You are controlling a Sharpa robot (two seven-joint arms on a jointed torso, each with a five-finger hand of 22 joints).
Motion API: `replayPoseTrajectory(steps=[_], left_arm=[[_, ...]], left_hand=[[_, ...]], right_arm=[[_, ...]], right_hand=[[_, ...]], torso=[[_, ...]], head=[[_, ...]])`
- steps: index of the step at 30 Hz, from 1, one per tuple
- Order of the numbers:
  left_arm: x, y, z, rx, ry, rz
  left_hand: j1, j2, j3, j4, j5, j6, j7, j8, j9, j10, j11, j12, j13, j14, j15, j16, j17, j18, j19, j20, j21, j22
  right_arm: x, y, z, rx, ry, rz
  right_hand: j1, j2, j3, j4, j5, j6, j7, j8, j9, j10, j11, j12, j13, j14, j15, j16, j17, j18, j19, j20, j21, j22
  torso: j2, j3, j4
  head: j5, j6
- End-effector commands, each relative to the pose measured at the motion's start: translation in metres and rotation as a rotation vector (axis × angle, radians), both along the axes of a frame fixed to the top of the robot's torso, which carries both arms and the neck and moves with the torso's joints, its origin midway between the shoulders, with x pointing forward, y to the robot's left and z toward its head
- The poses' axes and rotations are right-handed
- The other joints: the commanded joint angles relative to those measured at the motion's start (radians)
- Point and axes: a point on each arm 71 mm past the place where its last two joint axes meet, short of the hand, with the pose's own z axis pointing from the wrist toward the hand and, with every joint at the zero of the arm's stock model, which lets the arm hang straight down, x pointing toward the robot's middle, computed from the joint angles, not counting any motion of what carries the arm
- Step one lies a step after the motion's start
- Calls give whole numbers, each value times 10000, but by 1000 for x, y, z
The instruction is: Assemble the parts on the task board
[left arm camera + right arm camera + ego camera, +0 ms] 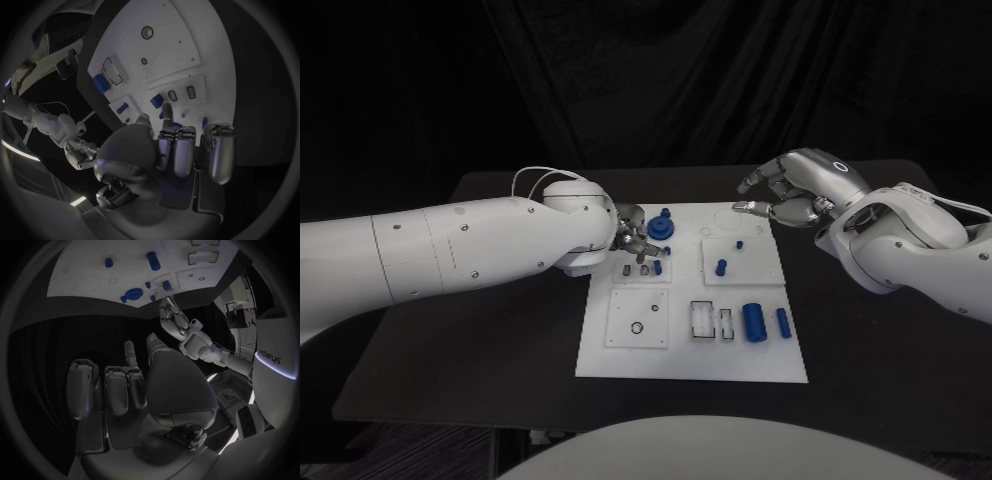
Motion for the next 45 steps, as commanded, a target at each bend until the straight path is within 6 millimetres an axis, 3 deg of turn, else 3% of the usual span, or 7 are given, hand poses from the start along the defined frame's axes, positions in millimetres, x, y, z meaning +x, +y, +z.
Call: replayPoseTrajectory(steps=[1,5,9,18,23,41,45], left_arm=[[1,-3,0,-282,-211,85],[2,-3,-5,-288,-175,143],[2,-3,-12,-211,-24,187],[0,-4,-21,-131,188,167],[-2,-5,-23,-175,218,137],[-3,-12,-26,-510,126,-5],[-3,-13,-27,-523,154,-29]], left_hand=[[-15,36,-31,-2,144,113,41,-349,-105,1061,103,-14,2610,1039,46,64,2633,-15,-137,19,-111,953],[55,5,-13,-20,239,141,87,-693,-227,1061,146,-14,2610,1039,82,64,2633,-3,-173,52,-156,908],[52,6,-13,-6,195,335,74,-808,-263,1061,143,-14,2610,1039,86,64,2633,-6,-153,64,-155,931],[43,20,-9,2,160,462,58,-870,-276,1061,132,-14,2610,1039,80,64,2633,-6,-148,64,-159,936],[28,27,-11,7,117,535,49,-915,-283,1061,123,-14,2610,1039,73,64,2633,-1,-158,60,-172,919],[110,56,47,-31,198,638,27,-1056,-311,1061,105,-14,2610,1039,59,64,2633,0,-155,49,-184,922],[165,47,75,-54,235,695,16,-1092,-306,1061,95,-14,2610,1039,52,64,2633,-1,-149,43,-185,930]], right_arm=[[0,0,-2,-62,129,-87],[1,0,-2,-80,149,-93],[1,0,-2,-87,163,-86],[1,-1,-2,-98,184,-109],[1,-1,-3,-113,195,-113],[2,-2,-4,-158,264,-145],[2,-2,-4,-168,281,-149]], right_hand=[[59,80,20,21,65,70,-4,-42,-21,1060,61,26,2630,945,53,-39,2118,-123,460,44,-45,2175],[69,96,25,17,75,70,-3,-48,-26,1060,63,26,2630,943,55,-47,2109,-117,451,47,-68,2167],[79,104,28,13,83,71,-3,-50,-29,1060,63,26,2630,942,56,-52,2102,-116,450,48,-69,2167],[88,111,30,9,95,73,-2,-53,-32,1060,64,26,2630,942,57,-50,2104,-116,450,50,-69,2167],[88,111,30,9,95,73,-2,-53,-32,1060,64,26,2630,942,57,-50,2104,-116,450,50,-69,2167],[94,115,29,9,104,72,-1,-58,-37,1060,66,26,2630,940,58,-57,2096,-111,441,52,-93,2159],[98,125,27,10,111,73,2,-63,-42,1060,67,26,2630,937,59,-67,2082,-108,437,54,-103,2156]], torso=[[19,-25,-22],[21,-35,-17],[1,-7,-22],[-29,7,2],[-18,6,-47],[-20,2,9],[-28,0,-11]], head=[[12,-2],[12,-2],[-26,-2],[-72,-2],[10,-2],[-43,-2],[-46,-2]])
